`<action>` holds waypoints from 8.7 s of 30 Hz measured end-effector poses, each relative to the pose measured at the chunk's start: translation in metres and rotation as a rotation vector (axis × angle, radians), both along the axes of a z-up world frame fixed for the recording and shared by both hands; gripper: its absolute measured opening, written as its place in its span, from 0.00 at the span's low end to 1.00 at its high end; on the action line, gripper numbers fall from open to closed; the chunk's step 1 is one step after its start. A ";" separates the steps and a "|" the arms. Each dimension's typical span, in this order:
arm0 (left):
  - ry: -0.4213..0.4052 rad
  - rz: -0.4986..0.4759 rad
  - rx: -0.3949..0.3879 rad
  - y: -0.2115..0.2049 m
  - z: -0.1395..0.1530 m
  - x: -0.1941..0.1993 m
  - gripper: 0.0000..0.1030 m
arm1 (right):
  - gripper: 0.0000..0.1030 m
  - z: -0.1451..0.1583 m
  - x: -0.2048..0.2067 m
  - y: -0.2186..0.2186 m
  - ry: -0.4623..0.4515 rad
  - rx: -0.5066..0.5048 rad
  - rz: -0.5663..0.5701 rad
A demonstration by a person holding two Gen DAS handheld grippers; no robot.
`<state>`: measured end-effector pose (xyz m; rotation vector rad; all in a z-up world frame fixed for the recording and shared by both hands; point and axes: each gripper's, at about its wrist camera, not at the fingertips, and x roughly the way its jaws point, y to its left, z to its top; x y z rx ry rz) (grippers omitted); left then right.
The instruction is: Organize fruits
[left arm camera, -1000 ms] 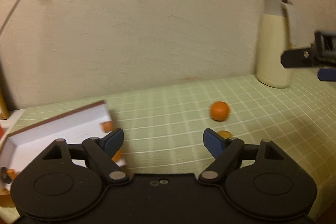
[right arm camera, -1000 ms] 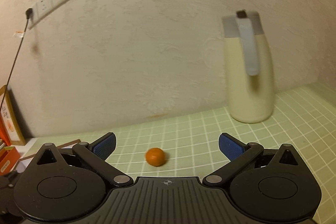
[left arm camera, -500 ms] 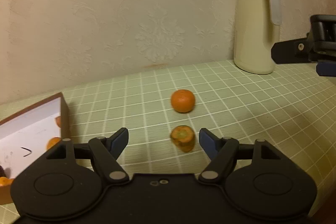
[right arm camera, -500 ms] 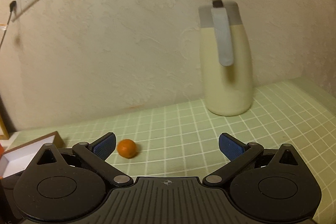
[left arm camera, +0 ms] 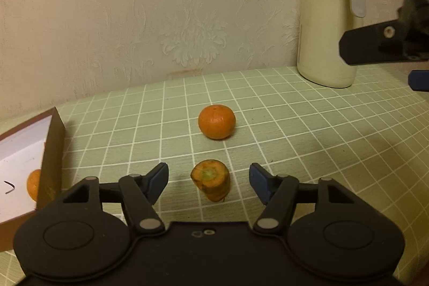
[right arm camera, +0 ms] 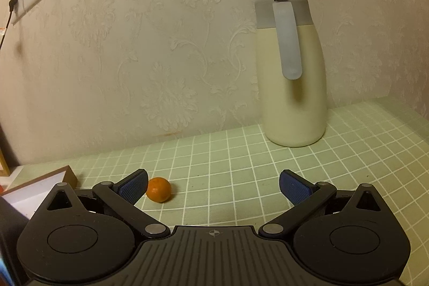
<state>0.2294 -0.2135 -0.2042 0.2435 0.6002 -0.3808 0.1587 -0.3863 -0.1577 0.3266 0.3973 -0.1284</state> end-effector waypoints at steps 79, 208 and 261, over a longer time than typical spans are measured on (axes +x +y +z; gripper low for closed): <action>-0.036 0.314 -0.064 0.131 0.051 0.010 0.24 | 0.41 -0.042 0.108 0.091 0.196 -0.015 0.189; -0.140 0.536 -0.045 0.239 0.208 -0.210 0.94 | 1.00 0.135 -0.127 0.194 -0.126 -0.029 0.471; -0.081 0.588 -0.064 0.242 0.200 -0.226 0.94 | 1.00 0.142 -0.148 0.203 -0.093 -0.070 0.451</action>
